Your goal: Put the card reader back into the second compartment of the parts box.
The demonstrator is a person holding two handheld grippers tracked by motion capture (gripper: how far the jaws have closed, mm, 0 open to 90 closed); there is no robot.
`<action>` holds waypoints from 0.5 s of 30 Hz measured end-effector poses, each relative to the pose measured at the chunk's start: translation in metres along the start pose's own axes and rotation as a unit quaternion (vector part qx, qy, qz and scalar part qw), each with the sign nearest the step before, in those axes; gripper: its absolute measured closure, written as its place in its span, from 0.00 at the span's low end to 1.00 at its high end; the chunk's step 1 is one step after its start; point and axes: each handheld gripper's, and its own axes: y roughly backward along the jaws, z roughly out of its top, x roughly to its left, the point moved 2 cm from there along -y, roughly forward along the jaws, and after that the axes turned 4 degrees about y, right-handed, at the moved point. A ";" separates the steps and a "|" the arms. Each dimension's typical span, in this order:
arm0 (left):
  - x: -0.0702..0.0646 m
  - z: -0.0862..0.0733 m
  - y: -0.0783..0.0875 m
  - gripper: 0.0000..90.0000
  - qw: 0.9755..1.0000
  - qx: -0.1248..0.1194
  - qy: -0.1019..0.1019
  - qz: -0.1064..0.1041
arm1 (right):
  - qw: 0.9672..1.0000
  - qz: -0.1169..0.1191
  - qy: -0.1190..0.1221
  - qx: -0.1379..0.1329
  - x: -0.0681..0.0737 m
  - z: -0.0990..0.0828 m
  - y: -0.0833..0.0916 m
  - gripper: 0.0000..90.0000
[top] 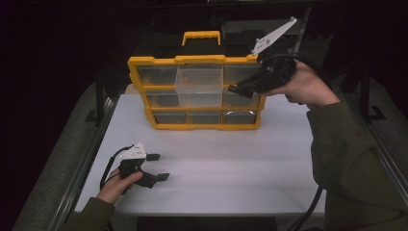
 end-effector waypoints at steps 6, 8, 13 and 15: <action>0.002 0.002 0.000 0.16 1.000 -0.004 0.004 0.000 | 1.000 0.000 0.006 -0.011 -0.006 0.023 0.007 0.81; 0.001 0.003 -0.001 0.16 1.000 -0.003 0.005 -0.001 | 1.000 0.002 0.011 -0.018 -0.006 0.032 0.007 0.81; 0.002 0.003 -0.001 0.16 1.000 -0.002 0.005 0.001 | 0.999 0.011 0.023 -0.023 -0.009 0.054 -0.002 0.81; 0.001 0.002 -0.001 0.16 1.000 -0.003 0.005 0.002 | 0.999 0.015 0.027 -0.023 -0.009 0.061 -0.007 0.81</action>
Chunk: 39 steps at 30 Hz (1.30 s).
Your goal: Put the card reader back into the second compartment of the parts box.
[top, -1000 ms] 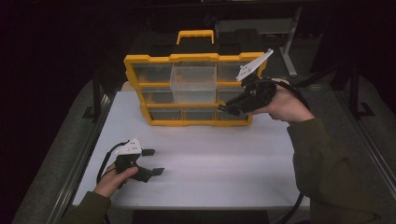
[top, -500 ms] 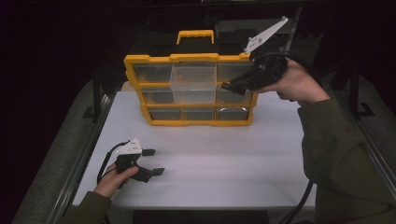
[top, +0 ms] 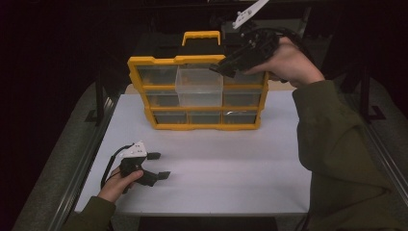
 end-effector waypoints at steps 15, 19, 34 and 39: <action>-0.002 -0.002 0.003 0.16 1.000 -0.004 -0.003 -0.006 | 0.999 0.019 0.013 0.024 -0.003 0.024 -0.056 0.81; -0.003 -0.002 0.003 0.16 1.000 -0.004 -0.004 -0.006 | 0.999 0.009 0.005 0.031 -0.007 0.020 -0.066 0.71; -0.003 -0.002 0.003 0.16 1.000 -0.001 -0.005 -0.004 | 0.999 -0.019 -0.036 -0.003 -0.001 -0.009 -0.021 0.48; -0.003 -0.003 0.003 0.16 1.000 -0.001 -0.005 -0.003 | 0.999 -0.030 -0.038 0.002 0.007 -0.025 -0.010 0.41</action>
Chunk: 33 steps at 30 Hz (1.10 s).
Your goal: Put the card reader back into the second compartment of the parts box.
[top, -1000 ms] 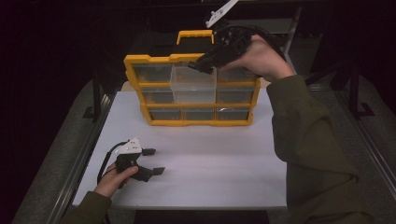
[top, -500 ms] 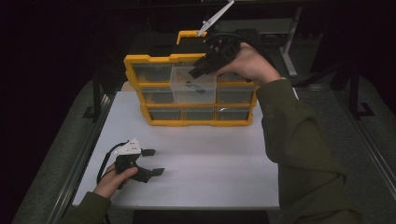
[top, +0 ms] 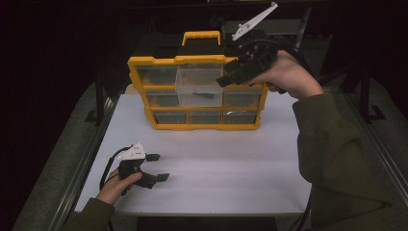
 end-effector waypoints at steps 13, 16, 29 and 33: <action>0.000 0.000 -0.001 0.16 1.000 0.000 0.001 0.001 | 1.000 -0.022 -0.015 -0.007 0.011 -0.051 -0.003 0.29; 0.000 -0.001 -0.001 0.16 1.000 -0.001 0.002 0.001 | 0.999 -0.026 -0.018 -0.008 0.013 -0.062 -0.009 0.26; 0.001 -0.001 0.000 0.16 1.000 -0.002 0.004 0.001 | 0.998 -0.038 -0.041 -0.020 0.028 -0.109 -0.040 0.17; 0.001 -0.001 0.000 0.16 1.000 -0.001 0.003 0.001 | 0.998 -0.042 -0.049 -0.026 0.032 -0.123 -0.047 0.15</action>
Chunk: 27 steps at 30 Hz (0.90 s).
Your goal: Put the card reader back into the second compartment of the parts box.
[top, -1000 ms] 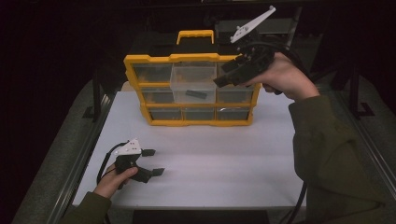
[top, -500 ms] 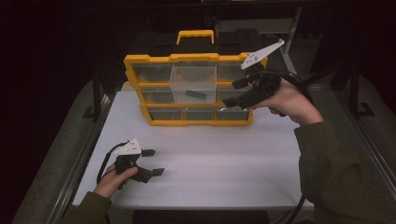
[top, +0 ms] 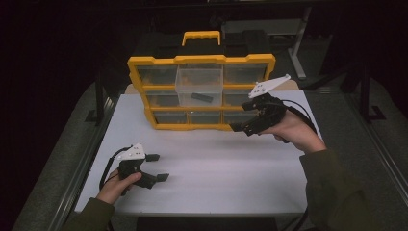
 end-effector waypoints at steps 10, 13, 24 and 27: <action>0.000 0.000 0.000 0.16 1.000 0.000 -0.001 -0.001 | 1.000 -0.007 -0.028 -0.010 0.009 -0.039 -0.019 0.04; 0.000 0.000 0.000 0.16 1.000 0.000 0.000 0.000 | 0.999 -0.011 -0.032 -0.007 0.013 -0.052 -0.026 0.01; 0.000 0.000 0.000 0.16 1.000 0.000 0.001 0.001 | 0.998 -0.026 -0.059 -0.017 0.021 -0.097 -0.042 0.01; 0.000 0.000 0.001 0.16 1.000 0.000 0.000 0.001 | 0.996 -0.028 -0.075 -0.032 0.024 -0.113 -0.044 0.01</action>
